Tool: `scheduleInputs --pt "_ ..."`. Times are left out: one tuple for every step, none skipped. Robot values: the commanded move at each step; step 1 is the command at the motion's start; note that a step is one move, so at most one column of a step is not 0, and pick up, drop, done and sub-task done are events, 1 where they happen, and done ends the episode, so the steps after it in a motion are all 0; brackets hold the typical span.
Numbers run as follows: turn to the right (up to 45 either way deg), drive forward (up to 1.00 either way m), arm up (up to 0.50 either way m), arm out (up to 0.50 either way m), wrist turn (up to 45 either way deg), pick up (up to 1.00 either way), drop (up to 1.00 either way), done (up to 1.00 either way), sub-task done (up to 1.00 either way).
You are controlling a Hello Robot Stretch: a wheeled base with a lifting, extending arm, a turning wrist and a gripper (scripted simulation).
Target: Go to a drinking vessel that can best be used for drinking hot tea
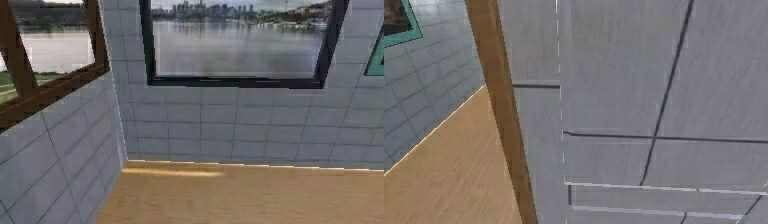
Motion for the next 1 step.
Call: scheduleInputs --pt "6.0 0.0 0.0 0.0 0.0 0.0 0.0 0.0 0.0"
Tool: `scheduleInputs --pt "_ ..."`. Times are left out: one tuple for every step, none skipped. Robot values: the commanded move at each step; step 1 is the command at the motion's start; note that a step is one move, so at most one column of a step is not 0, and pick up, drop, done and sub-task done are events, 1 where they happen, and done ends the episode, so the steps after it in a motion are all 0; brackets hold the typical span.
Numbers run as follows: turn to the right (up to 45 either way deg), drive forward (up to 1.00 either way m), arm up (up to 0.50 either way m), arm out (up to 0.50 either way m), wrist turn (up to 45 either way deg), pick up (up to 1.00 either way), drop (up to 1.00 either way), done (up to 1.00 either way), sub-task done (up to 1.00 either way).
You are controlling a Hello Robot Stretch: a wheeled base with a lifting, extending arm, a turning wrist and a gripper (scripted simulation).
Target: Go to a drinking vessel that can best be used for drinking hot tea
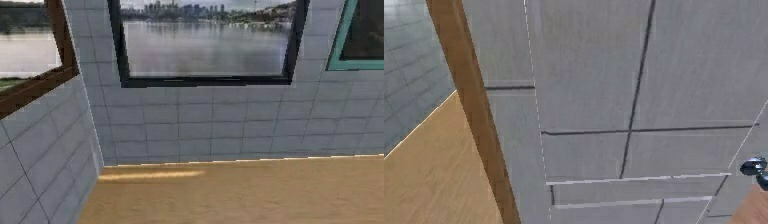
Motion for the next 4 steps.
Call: scheduleInputs --pt "0.0 0.35 0.0 0.0 0.0 0.0 0.0 0.0 0.0" --pt "45.0 0.0 0.0 0.0 0.0 0.0 0.0 0.0 0.0" --pt "6.0 0.0 0.0 0.0 0.0 0.0 0.0 0.0 0.0" --pt "0.0 0.4 0.0 0.0 0.0 0.0 0.0 0.0 0.0"
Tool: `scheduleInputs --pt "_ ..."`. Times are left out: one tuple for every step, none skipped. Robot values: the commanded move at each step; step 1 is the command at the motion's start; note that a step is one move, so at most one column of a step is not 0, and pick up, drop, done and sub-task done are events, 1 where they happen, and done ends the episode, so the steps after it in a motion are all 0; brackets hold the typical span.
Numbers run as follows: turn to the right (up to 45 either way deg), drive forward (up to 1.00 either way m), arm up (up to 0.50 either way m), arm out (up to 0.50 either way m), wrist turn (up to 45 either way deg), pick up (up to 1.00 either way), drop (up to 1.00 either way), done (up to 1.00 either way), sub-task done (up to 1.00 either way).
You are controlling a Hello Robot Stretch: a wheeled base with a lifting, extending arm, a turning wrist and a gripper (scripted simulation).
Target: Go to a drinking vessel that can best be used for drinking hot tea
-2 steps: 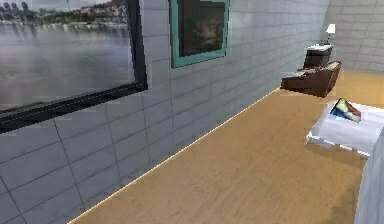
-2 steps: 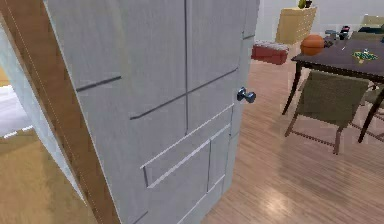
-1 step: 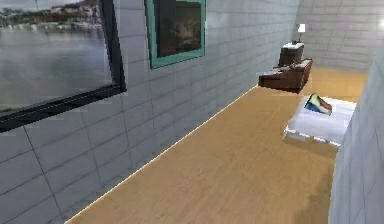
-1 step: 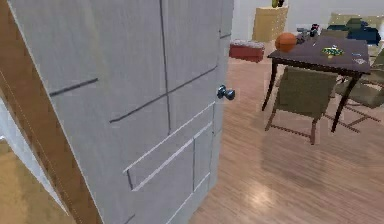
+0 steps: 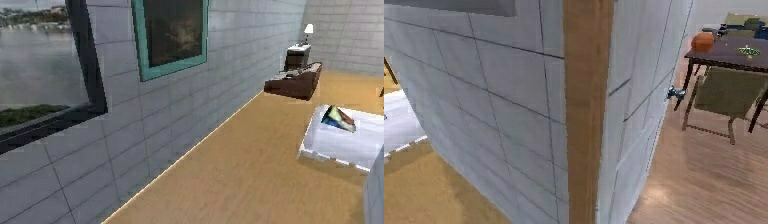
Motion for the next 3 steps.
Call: scheduleInputs --pt "15.0 0.0 0.0 0.0 0.0 0.0 0.0 0.0 0.0" --pt "0.0 1.0 0.0 0.0 0.0 0.0 0.0 0.0 0.0" --pt "0.0 1.0 0.0 0.0 0.0 0.0 0.0 0.0 0.0"
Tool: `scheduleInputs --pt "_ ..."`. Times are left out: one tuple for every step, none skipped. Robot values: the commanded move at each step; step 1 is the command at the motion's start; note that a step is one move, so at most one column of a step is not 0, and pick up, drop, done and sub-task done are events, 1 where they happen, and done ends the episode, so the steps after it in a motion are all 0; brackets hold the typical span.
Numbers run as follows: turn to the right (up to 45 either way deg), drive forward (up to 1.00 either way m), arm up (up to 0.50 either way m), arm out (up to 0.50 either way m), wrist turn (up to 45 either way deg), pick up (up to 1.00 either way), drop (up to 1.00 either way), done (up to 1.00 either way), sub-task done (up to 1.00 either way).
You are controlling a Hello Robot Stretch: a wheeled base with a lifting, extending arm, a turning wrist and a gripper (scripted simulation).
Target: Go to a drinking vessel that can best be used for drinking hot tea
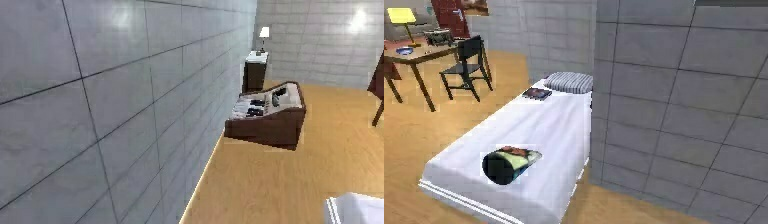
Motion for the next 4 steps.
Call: scheduleInputs --pt "33.0 0.0 0.0 0.0 0.0 0.0 0.0 0.0 0.0" --pt "3.0 0.0 0.0 0.0 0.0 0.0 0.0 0.0 0.0" --pt "0.0 0.05 0.0 0.0 0.0 0.0 0.0 0.0 0.0" --pt "-12.0 0.0 0.0 0.0 0.0 0.0 0.0 0.0 0.0"
